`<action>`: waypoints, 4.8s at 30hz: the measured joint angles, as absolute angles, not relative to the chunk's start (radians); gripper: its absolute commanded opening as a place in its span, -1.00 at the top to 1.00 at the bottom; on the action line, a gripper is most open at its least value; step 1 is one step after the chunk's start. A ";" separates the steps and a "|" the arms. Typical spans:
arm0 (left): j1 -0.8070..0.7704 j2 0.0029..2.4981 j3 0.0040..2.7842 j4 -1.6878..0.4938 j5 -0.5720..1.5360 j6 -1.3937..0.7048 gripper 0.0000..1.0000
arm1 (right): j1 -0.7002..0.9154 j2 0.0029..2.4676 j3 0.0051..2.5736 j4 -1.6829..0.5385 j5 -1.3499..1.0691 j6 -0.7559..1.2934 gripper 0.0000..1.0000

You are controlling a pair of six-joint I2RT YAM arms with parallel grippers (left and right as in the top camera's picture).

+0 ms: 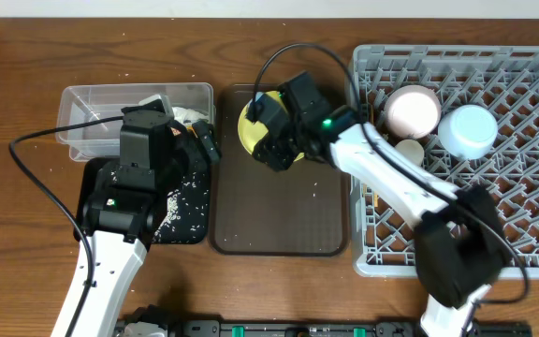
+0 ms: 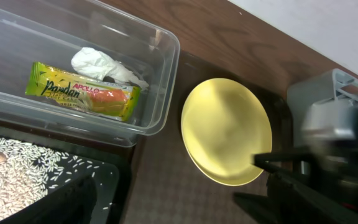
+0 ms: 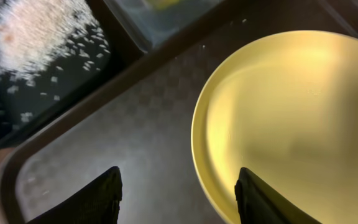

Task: Sort waste into correct bins and load items into the dishwasher rack
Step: 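Move the right gripper to the yellow plate and grip its edge, then lift the yellow plate with the right gripper into the rack's left slot, then release the upright yellow plate and withdraw the right gripper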

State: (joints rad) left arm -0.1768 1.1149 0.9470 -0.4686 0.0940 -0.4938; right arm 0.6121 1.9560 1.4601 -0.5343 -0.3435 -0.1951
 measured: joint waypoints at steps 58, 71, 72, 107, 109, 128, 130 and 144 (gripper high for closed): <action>-0.177 1.115 0.947 -0.469 0.094 -0.494 -0.80 | 0.125 1.636 1.415 -0.430 -0.741 0.607 0.98; -0.177 1.115 0.947 -0.468 0.094 -0.494 -0.81 | 0.034 1.636 1.182 -0.204 -0.749 0.813 0.98; -0.177 1.115 0.947 -0.469 0.094 -0.494 -0.80 | 0.028 1.636 1.172 -0.204 -0.748 0.815 0.98; -0.177 1.115 0.947 -0.468 0.094 -0.494 -0.80 | -0.176 1.288 1.159 -0.664 -0.386 0.384 -0.47; -0.177 1.115 0.947 -0.469 0.094 -0.494 -0.81 | -0.179 1.235 1.159 -0.722 -0.285 0.367 -0.99; -0.177 1.115 0.947 -0.469 0.094 -0.494 -0.80 | -0.179 1.174 1.159 -0.886 -0.094 0.354 -0.98; -0.177 1.115 0.947 -0.469 0.094 -0.494 -0.80 | -0.179 1.174 1.159 -0.886 -0.093 0.354 -0.98; -0.177 1.115 0.947 -0.469 0.094 -0.494 -0.80 | -0.179 1.174 1.159 -0.886 -0.093 0.354 -0.98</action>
State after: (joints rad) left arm -0.1768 1.1149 0.9470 -0.4690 0.0940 -0.4938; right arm -0.1795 1.1736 1.1587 -0.8860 -0.0925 0.3542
